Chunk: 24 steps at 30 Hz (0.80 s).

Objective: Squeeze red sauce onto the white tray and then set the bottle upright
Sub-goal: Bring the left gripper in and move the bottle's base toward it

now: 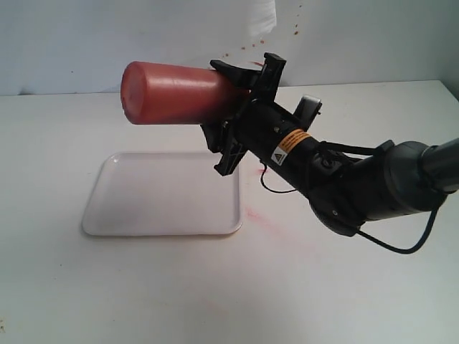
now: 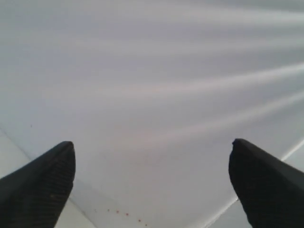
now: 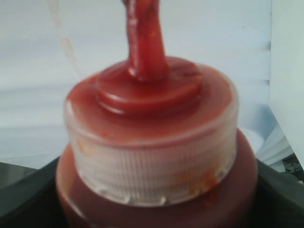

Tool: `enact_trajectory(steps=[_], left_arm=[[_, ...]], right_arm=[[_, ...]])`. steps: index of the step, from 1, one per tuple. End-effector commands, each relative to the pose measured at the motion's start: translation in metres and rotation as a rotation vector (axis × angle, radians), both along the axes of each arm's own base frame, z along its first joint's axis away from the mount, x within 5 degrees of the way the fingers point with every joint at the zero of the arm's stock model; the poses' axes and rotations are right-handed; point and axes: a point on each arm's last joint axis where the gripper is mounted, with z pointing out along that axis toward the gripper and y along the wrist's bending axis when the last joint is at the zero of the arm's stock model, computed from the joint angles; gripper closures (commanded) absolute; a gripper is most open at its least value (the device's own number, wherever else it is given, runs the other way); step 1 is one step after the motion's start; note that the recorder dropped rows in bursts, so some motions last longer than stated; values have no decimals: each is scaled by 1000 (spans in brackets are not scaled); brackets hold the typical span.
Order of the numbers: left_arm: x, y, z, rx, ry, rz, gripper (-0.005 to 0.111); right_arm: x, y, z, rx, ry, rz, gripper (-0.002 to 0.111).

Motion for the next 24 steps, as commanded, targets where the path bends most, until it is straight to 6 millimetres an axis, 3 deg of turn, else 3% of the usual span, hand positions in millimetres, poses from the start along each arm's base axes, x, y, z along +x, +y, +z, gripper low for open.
enact_trajectory(steps=[1, 4, 6, 11, 14, 19, 24], left_arm=[[38, -7, -25, -48, 9, -98, 35], [54, -19, -43, 16, -13, -224, 40], [66, -22, -57, 12, 62, -256, 39], [80, -34, -81, 24, 168, -288, 27], [84, -49, -79, 56, 151, -341, 21], [89, -81, -67, 68, 86, -443, 21], [95, -84, -61, -117, 78, -367, 21]], right_arm=[[2, -2, 14, 77, -46, -37, 108], [2, -2, 13, 72, -33, -44, 108], [3, -2, 12, 69, -24, -49, 108], [4, -3, 7, 38, 28, -65, 108], [6, -4, 2, 16, 76, -84, 108], [7, -5, -2, 1, 118, -103, 108], [9, -9, -2, 31, 140, -149, 108]])
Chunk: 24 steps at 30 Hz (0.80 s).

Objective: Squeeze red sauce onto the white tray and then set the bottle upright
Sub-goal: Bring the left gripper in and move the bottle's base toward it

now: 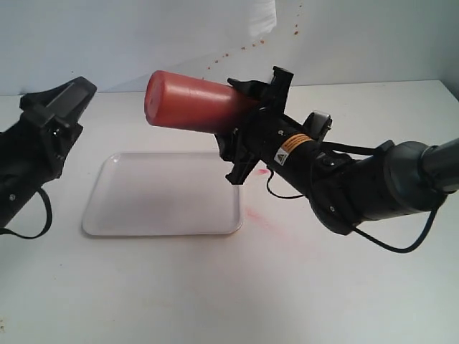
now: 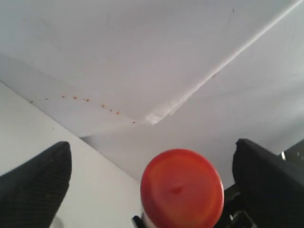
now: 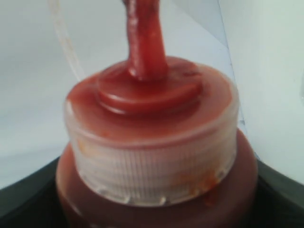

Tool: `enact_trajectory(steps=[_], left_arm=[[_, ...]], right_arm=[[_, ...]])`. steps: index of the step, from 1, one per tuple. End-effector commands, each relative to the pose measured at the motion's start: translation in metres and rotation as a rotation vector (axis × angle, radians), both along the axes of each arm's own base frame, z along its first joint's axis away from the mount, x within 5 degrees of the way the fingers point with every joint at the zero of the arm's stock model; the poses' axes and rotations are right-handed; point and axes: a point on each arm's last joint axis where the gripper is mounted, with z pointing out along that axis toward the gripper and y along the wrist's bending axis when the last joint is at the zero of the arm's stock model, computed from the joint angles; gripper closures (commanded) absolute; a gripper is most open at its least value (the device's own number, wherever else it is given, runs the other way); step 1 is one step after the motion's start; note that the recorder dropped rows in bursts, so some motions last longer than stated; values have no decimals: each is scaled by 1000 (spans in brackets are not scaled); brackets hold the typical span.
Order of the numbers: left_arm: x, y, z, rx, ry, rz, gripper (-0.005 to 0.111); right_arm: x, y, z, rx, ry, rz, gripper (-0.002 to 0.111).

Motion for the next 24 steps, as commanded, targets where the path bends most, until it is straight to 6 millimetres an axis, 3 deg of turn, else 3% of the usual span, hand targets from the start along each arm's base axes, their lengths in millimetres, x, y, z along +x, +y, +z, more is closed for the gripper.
enact_trajectory(steps=[1, 10, 15, 24], left_arm=[[4, 0, 6, -180, 23, 50, 21], [4, -3, 6, -218, 37, 19, 21], [5, -3, 7, -219, 32, 19, 21], [8, 8, 7, -210, 20, 150, 21]], right_arm=[[2, 0, 13, 64, -51, -33, 108], [4, 1, 14, 34, -46, -30, 108], [16, 15, 31, -19, -74, 12, 108], [24, 25, 41, -78, -61, 24, 108]])
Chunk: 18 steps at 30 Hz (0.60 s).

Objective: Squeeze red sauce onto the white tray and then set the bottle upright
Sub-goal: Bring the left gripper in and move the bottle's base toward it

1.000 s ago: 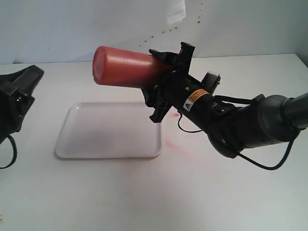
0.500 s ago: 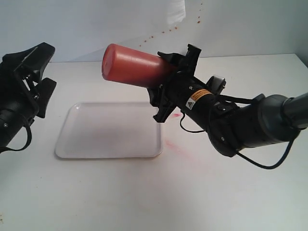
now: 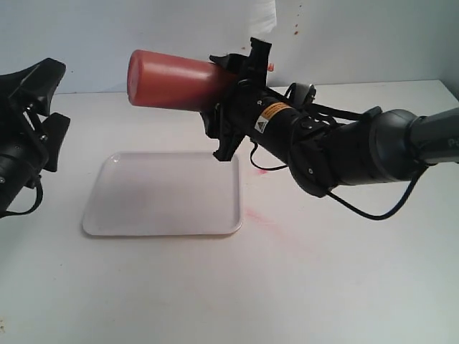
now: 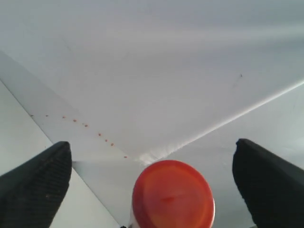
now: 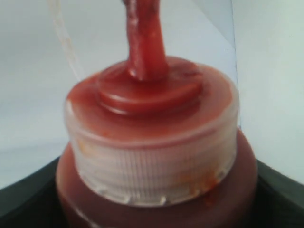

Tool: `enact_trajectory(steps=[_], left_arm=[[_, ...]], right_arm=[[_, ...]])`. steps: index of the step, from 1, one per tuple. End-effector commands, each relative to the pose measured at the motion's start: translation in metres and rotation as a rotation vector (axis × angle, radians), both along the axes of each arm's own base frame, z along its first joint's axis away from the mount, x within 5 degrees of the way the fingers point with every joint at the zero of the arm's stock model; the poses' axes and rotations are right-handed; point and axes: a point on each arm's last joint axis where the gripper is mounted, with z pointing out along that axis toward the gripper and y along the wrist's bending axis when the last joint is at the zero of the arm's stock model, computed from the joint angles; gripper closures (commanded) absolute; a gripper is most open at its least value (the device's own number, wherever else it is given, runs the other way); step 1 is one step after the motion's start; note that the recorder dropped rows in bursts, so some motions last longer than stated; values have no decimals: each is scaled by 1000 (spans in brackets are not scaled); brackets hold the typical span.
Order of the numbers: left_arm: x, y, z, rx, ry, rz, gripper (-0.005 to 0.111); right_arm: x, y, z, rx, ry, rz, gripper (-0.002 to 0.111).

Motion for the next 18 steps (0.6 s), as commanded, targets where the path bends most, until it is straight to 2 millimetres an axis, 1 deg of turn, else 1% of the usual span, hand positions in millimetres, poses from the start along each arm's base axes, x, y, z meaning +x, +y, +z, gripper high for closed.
enact_trajectory(steps=[1, 3, 6, 8, 11, 14, 18], left_arm=[[1, 1, 2, 15, -18, 32, 21], [2, 1, 1, 15, -16, 32, 21], [5, 0, 5, 10, -31, 32, 21], [7, -1, 7, 4, -40, 30, 21], [8, 0, 8, -3, -42, 41, 21], [9, 4, 8, -25, -34, 87, 21], [9, 4, 8, -24, -34, 85, 21]], right_arm=[[0, 5, 12, -5, -40, 18, 108], [-1, 6, 10, -18, -17, 20, 108], [0, 15, 2, -20, -31, 39, 108], [3, 25, 0, -10, -49, 56, 108], [6, 39, 0, 59, -98, 63, 108], [12, 50, -1, 65, -119, 75, 108], [17, 68, 0, 65, -148, 113, 108]])
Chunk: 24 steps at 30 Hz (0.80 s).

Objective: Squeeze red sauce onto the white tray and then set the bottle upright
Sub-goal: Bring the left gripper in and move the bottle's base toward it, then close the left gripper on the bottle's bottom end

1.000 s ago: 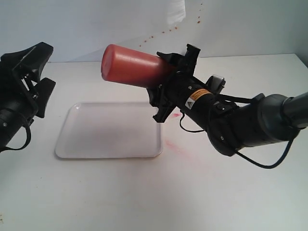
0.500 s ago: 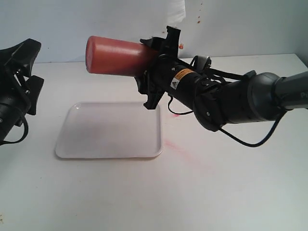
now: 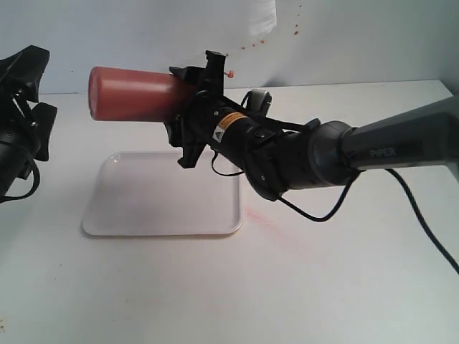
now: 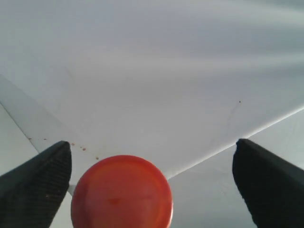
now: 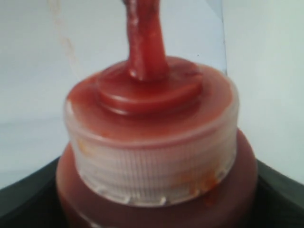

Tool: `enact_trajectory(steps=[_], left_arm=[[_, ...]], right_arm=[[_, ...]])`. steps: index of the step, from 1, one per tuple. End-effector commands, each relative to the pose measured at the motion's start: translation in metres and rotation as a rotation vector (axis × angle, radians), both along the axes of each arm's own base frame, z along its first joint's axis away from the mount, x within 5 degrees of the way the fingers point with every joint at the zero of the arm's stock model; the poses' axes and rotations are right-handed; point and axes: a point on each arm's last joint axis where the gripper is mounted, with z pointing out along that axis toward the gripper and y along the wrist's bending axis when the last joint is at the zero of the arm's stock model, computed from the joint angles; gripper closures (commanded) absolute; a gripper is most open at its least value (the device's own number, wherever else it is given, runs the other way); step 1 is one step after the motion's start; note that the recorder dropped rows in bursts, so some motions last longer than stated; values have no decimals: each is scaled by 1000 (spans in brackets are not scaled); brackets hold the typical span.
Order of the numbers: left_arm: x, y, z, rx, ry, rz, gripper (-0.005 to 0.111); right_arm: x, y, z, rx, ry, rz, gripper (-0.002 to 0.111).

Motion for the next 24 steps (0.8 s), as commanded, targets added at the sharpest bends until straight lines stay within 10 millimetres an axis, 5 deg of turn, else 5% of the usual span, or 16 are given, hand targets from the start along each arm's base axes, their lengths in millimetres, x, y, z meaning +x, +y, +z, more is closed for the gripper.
enact_trajectory(steps=[1, 13, 24], left_arm=[[1, -1, 1, 3, -13, 5, 21], [3, 8, -1, -36, 22, 98, 21], [3, 7, -1, 9, 22, 93, 21]], right_arm=[[7, 19, 20, 70, -121, 36, 108], [3, 57, 22, 46, -181, 143, 108], [3, 58, 19, 29, -145, 136, 108]])
